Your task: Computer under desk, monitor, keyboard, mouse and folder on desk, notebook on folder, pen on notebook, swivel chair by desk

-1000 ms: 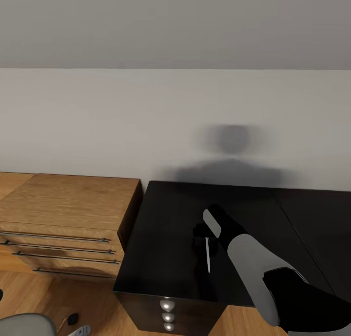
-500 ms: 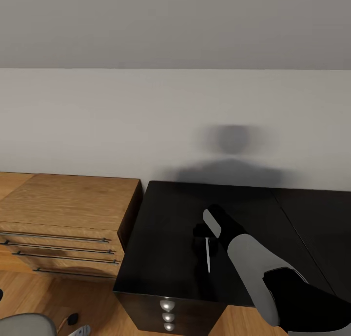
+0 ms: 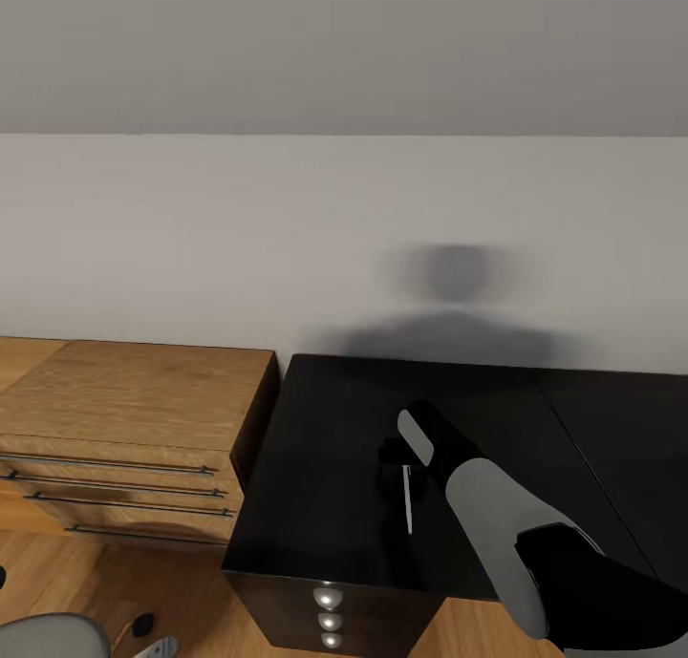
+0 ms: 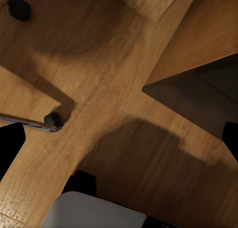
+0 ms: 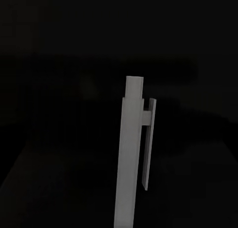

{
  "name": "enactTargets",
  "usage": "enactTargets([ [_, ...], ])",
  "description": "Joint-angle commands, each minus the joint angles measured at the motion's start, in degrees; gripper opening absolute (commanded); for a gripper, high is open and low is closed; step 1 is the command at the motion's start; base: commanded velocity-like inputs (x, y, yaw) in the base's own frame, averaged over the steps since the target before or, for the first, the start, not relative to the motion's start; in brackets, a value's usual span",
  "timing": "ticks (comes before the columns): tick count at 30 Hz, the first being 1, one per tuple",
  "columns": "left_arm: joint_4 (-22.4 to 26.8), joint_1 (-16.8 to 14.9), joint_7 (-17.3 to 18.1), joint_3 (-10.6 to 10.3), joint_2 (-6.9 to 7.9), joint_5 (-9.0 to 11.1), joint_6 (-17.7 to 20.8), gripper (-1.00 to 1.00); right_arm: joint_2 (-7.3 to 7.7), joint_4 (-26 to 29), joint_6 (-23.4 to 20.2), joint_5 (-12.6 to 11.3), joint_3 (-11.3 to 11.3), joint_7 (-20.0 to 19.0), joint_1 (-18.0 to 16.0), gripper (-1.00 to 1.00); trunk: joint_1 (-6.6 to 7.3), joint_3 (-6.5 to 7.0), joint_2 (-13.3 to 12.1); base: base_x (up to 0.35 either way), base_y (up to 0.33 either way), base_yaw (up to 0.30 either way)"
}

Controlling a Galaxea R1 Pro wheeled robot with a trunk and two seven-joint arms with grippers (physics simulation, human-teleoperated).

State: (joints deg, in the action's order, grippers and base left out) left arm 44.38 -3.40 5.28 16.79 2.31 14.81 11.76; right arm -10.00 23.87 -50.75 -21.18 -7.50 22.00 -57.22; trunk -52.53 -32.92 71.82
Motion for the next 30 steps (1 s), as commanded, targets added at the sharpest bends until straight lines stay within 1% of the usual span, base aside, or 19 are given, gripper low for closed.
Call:
enactTargets([
  [1, 0.1, 0.0, 0.3, 0.2, -0.02, 0.5, 0.4, 1.00, 0.00, -0.4, -0.1, -0.4, -0.2, 0.7, 0.0, -1.00, -0.05, -0.07, 0.0, 0.000, 0.000, 0.000],
  [30, 0.1, 0.0, 0.5, 0.2, 0.00, 0.5, 0.4, 1.00, 0.00, -0.4, -0.1, -0.4, -0.2, 0.7, 0.0, -1.00, -0.05, -0.07, 0.0, 0.000, 0.000, 0.000],
])
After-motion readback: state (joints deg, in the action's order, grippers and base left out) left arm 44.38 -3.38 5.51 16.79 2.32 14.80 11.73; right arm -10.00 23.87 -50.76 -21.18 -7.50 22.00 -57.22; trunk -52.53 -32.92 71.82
